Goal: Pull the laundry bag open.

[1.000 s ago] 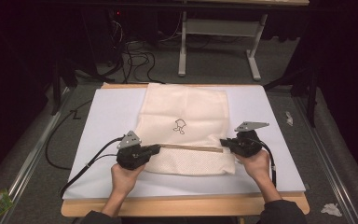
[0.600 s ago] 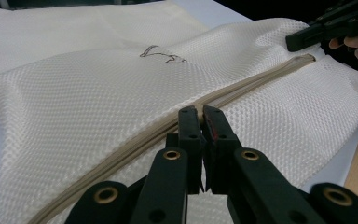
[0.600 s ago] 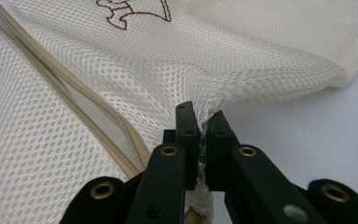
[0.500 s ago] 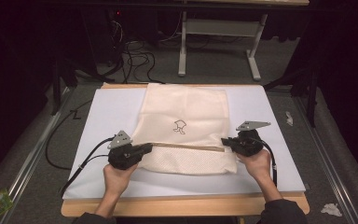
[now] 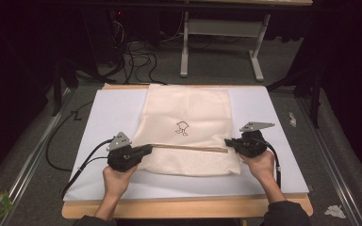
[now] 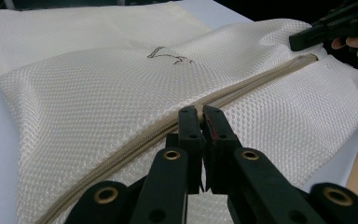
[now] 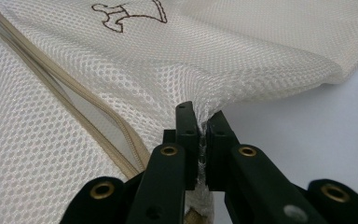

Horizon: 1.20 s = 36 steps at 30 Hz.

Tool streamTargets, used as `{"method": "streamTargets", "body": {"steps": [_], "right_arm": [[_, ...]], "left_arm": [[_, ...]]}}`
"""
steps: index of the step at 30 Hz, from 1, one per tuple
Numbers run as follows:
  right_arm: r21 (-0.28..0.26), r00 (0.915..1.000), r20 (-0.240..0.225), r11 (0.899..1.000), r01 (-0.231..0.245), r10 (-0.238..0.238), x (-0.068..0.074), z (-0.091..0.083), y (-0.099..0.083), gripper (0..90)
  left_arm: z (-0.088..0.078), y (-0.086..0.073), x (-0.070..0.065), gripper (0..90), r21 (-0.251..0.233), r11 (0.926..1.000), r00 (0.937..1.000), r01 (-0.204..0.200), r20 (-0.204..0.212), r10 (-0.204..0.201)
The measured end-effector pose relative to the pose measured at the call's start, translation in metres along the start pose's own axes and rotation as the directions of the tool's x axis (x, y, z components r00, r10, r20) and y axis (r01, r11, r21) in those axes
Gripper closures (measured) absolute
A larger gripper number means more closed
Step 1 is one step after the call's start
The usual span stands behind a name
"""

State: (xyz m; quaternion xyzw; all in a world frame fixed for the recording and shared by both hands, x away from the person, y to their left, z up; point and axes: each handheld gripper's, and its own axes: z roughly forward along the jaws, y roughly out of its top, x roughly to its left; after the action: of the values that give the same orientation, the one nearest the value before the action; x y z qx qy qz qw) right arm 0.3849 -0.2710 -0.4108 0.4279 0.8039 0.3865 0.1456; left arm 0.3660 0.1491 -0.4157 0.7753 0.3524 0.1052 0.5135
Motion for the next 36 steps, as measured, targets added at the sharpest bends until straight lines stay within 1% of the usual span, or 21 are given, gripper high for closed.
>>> {"method": "streamTargets", "body": {"steps": [2,4,6,14,15,17,19,21,23,28,29,33,36], "right_arm": [[0.000,1.0000,0.004,1.000,0.005,-0.005,0.000,0.000,0.000,87.9],[0.005,1.0000,0.005,1.000,-0.003,0.003,-0.001,0.000,0.000,87.9],[0.001,0.9999,0.009,1.000,-0.005,0.005,-0.002,-0.001,-0.001,87.9],[-0.002,1.0000,0.005,1.000,-0.003,0.003,-0.002,-0.001,-0.001,87.9],[-0.003,1.0000,0.002,1.000,-0.002,0.002,-0.002,-0.001,-0.001,87.9],[0.001,0.9999,0.014,1.000,0.006,-0.006,-0.002,-0.001,-0.001,87.9],[0.002,0.9999,0.015,1.000,-0.004,0.003,-0.004,-0.002,-0.002,88.0],[0.000,0.9998,0.022,1.000,-0.006,0.006,-0.005,-0.003,-0.002,87.9],[-0.003,0.9998,0.016,1.000,-0.011,0.011,-0.006,-0.003,-0.002,88.0],[0.000,0.9998,0.018,1.000,-0.003,0.003,-0.005,-0.002,-0.002,87.8],[-0.002,0.9998,0.017,1.000,-0.004,0.004,-0.006,-0.002,-0.002,87.9],[-0.001,0.9993,0.029,1.000,-0.022,0.022,-0.010,-0.004,-0.003,87.8],[0.003,0.9989,0.037,1.000,-0.030,0.029,-0.014,-0.006,-0.005,87.8]], "left_arm": [[-0.002,0.000,0.001,87.2,-0.004,1.0000,1.0000,0.005,-0.007,-0.005],[-0.004,-0.001,0.004,87.2,-0.010,0.9998,0.9998,0.014,-0.011,-0.014],[-0.006,-0.001,0.005,87.2,-0.010,0.9998,0.9998,0.020,-0.007,-0.020],[-0.009,-0.003,0.006,87.3,0.000,0.9999,0.9998,0.014,-0.017,-0.014],[-0.009,-0.003,0.006,87.2,-0.003,0.9999,0.9996,0.014,-0.024,-0.014],[-0.012,-0.003,0.008,87.2,-0.013,0.9997,0.9994,0.022,-0.028,-0.022],[-0.014,-0.003,0.010,87.2,-0.016,0.9995,0.9991,0.025,-0.032,-0.026],[-0.017,-0.004,0.011,87.2,-0.012,0.9996,0.9990,0.024,-0.038,-0.024],[-0.018,-0.005,0.012,87.2,-0.015,0.9996,0.9986,0.023,-0.047,-0.023],[-0.019,-0.006,0.012,87.2,-0.015,0.9997,0.9985,0.018,-0.051,-0.019],[-0.019,-0.006,0.012,87.2,-0.014,0.9998,0.9982,0.017,-0.057,-0.018],[-0.026,-0.009,0.018,87.2,-0.022,0.9991,0.9968,0.037,-0.070,-0.038],[-0.030,-0.011,0.020,87.2,-0.023,0.9988,0.9961,0.044,-0.076,-0.046]]}}
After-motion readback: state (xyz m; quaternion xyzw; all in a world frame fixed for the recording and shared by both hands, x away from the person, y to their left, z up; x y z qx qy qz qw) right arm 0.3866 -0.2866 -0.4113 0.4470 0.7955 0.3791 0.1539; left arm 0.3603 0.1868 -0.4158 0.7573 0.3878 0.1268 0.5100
